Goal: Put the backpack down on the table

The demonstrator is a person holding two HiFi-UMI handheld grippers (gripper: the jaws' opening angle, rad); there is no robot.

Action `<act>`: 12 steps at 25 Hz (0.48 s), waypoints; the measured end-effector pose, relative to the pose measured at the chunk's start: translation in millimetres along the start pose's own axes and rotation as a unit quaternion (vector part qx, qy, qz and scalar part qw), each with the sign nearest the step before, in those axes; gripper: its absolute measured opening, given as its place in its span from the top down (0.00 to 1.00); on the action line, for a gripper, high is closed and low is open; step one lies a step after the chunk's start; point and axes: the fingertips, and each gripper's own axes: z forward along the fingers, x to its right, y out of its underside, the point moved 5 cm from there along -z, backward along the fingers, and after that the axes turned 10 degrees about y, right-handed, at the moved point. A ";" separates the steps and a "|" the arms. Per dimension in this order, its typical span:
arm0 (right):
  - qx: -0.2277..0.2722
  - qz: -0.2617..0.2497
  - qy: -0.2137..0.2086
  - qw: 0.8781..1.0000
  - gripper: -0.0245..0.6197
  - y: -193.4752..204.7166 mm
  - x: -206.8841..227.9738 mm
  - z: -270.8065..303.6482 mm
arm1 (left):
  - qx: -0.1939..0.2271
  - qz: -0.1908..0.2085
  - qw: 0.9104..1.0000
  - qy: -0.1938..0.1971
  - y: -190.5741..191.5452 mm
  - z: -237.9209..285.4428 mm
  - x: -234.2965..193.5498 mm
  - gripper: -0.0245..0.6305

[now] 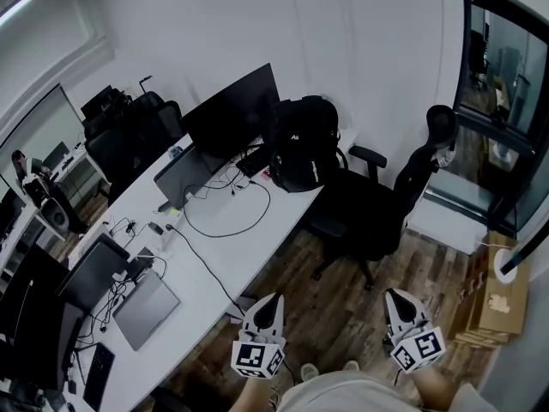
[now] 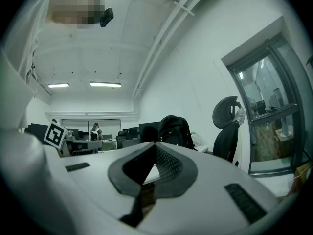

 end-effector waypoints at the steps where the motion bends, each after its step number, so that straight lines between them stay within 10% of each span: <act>1: 0.000 0.001 0.000 1.000 0.94 0.1 0.2 -0.6 | -0.001 0.001 1.000 0.001 -0.1 -0.1 1.6 0.95; 12: -0.006 0.000 -0.004 1.000 0.94 5.4 -2.9 -3.5 | -0.010 -0.006 1.000 -0.007 -0.2 -7.7 4.9 0.95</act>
